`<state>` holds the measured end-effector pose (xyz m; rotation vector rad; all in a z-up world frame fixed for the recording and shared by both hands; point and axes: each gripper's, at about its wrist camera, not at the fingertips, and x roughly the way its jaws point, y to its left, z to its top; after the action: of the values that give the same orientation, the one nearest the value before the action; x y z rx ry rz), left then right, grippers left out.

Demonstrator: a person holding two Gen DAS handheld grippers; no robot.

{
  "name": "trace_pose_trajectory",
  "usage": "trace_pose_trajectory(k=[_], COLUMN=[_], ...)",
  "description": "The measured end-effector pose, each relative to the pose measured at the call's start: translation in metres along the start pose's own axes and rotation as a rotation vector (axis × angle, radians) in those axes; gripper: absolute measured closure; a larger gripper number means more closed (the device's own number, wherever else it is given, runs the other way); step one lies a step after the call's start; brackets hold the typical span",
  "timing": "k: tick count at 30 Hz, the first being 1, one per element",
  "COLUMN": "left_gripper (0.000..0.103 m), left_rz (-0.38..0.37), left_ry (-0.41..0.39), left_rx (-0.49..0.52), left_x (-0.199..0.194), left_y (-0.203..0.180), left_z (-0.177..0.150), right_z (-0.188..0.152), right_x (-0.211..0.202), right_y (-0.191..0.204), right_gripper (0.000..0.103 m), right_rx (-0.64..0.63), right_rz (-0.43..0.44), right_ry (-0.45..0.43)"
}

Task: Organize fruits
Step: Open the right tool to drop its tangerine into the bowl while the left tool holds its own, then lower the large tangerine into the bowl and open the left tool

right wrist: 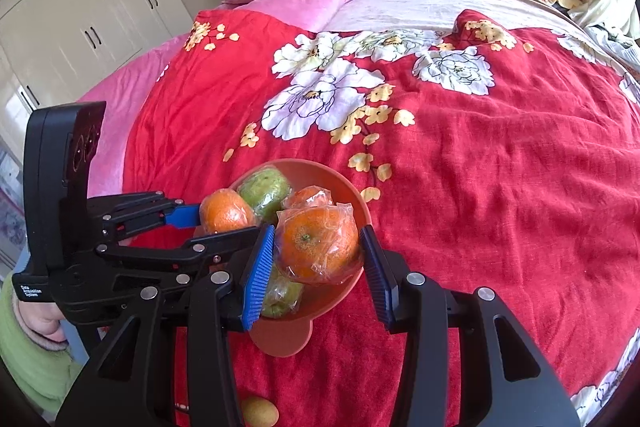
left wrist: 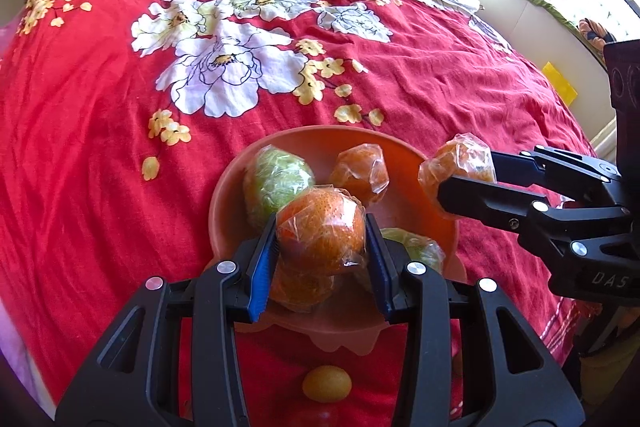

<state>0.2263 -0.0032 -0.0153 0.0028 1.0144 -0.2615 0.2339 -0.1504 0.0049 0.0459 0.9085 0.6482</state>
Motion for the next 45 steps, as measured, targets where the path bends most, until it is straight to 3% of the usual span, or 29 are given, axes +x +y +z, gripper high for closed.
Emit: trace_pose_trajectory(k=[28,40,45], left_gripper=[0.069,0.069,0.069], left_rz=[-0.004,-0.007,-0.005], left_ry=[0.008,0.005,0.005], left_rx=[0.013,0.013,0.011], left_x=[-0.002,-0.002,-0.002], left_y=[-0.001,-0.003,-0.004], left_z=[-0.002,-0.002,-0.002], right_z=[0.001,0.002,0.000], right_x=[0.025,0.009,0.001], right_y=[-0.004,-0.011,-0.014], right_gripper=[0.059,0.059,0.054], right_rx=[0.015,0.047,0.056], right_rz=[0.013,0.009,-0.002], right_ry=[0.037,0.003,-0.008])
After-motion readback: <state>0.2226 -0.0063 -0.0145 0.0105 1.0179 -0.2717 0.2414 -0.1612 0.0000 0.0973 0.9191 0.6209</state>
